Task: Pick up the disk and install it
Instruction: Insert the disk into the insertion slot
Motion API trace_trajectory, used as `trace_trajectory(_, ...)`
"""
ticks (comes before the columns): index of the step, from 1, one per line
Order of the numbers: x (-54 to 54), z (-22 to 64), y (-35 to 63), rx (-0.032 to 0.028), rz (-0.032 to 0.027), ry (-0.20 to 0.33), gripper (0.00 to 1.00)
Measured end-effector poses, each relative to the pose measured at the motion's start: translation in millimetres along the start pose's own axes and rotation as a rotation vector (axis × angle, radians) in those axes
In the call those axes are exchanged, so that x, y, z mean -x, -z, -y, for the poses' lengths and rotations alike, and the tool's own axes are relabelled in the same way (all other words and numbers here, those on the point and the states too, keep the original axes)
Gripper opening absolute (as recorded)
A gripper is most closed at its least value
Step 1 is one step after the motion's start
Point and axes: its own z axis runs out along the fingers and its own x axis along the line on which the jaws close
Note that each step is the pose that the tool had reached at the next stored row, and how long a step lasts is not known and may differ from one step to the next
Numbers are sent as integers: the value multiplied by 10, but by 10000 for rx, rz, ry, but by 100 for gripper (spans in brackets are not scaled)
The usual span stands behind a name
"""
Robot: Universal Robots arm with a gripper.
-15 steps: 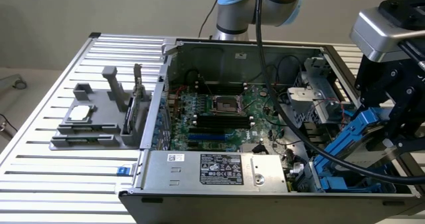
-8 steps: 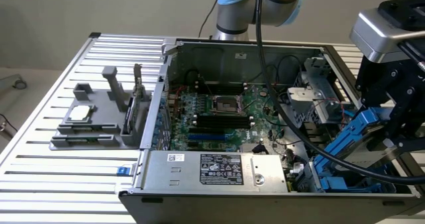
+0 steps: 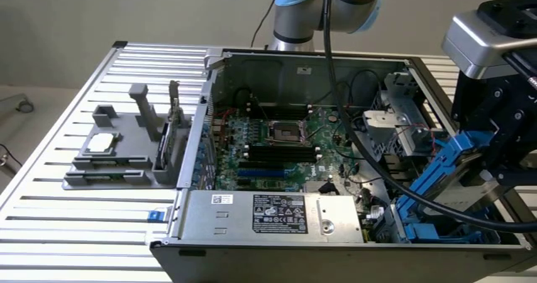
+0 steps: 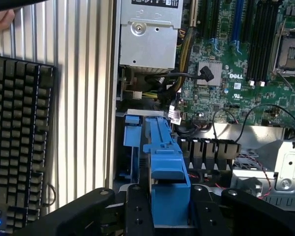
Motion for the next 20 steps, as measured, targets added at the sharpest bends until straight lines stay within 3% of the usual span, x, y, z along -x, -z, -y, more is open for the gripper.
trace_trajectory(20, -2, -6, -70, -51, -26, -293, 33)
